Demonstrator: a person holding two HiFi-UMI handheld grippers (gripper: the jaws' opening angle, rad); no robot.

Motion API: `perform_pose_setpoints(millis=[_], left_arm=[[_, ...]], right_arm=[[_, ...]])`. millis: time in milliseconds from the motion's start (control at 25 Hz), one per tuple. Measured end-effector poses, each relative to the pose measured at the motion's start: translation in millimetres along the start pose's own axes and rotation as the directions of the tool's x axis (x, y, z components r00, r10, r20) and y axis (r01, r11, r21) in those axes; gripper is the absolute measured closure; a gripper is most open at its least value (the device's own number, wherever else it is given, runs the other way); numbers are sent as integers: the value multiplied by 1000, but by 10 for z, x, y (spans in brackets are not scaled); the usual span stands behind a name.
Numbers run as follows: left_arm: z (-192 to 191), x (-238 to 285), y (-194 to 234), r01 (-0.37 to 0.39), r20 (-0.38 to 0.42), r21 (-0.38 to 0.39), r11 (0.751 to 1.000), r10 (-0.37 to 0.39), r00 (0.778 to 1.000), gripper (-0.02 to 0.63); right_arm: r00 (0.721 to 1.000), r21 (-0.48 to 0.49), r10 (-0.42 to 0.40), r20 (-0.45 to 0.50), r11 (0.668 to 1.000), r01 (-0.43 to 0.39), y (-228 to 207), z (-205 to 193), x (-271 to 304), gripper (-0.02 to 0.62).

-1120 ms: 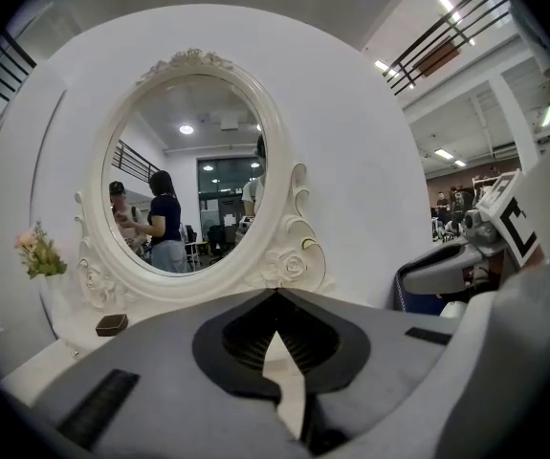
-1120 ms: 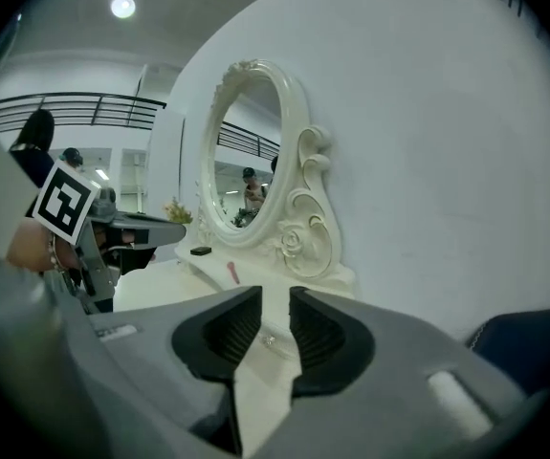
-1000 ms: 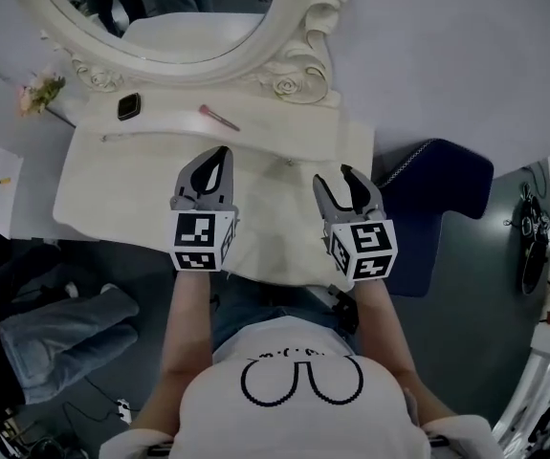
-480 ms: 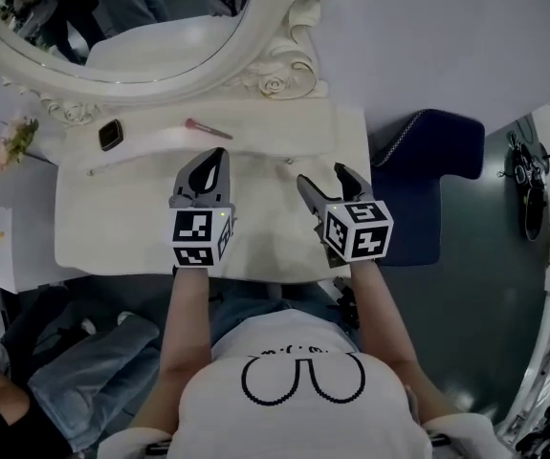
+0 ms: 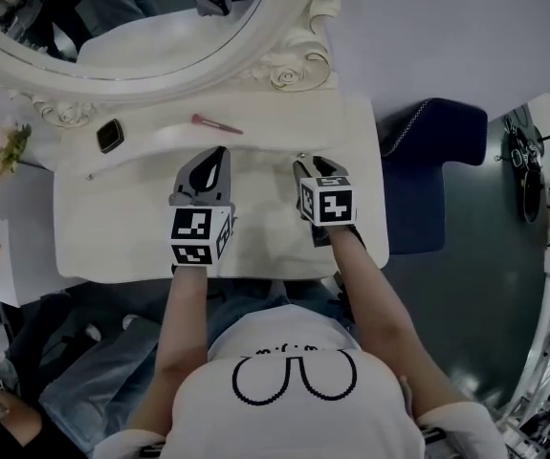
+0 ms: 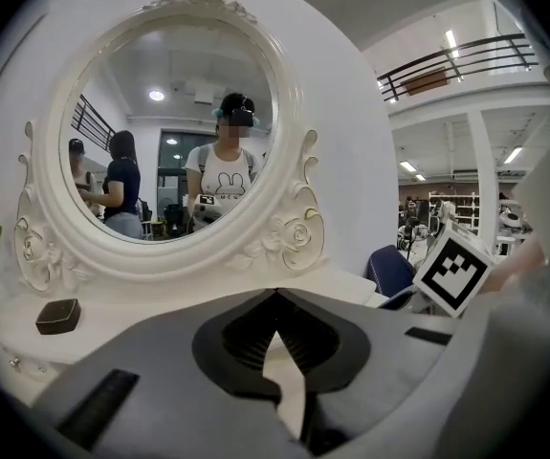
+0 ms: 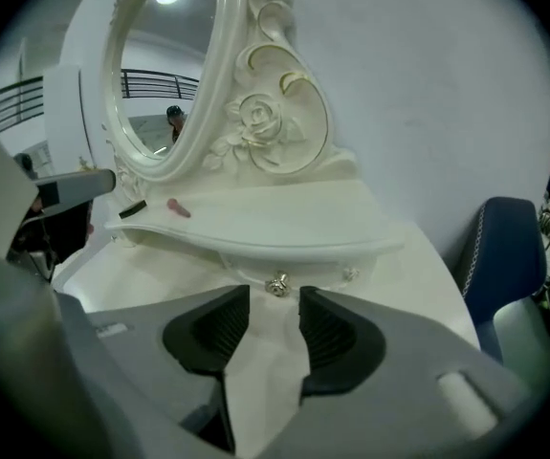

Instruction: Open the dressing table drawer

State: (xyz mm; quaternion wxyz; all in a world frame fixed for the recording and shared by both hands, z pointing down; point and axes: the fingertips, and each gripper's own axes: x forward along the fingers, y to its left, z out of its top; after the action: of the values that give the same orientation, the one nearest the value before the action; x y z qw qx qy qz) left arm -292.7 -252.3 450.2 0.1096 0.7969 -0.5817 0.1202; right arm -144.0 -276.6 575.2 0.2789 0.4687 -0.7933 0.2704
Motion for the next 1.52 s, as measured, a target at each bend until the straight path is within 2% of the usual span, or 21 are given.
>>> perform_pose_setpoints(millis=[200, 360, 600, 1520], left_arm=[[-22, 11, 78, 14, -10, 1, 1000, -14, 1000, 609], [-46, 18, 123, 18, -12, -15, 1000, -19, 1000, 607], [-91, -25, 158, 12, -17, -24, 1000, -12, 1000, 607], [-122, -131, 148, 22, 9, -57, 998, -22, 1000, 607]], right_arm=[[998, -14, -62, -33, 998, 61, -26, -23, 237, 448], [995, -28, -87, -41, 996, 86, -28, -22, 336, 494], [992, -23, -113, -58, 993, 112, -36, -38, 307, 497], [989, -19, -80, -126, 997, 78, 168, -485, -55, 499]])
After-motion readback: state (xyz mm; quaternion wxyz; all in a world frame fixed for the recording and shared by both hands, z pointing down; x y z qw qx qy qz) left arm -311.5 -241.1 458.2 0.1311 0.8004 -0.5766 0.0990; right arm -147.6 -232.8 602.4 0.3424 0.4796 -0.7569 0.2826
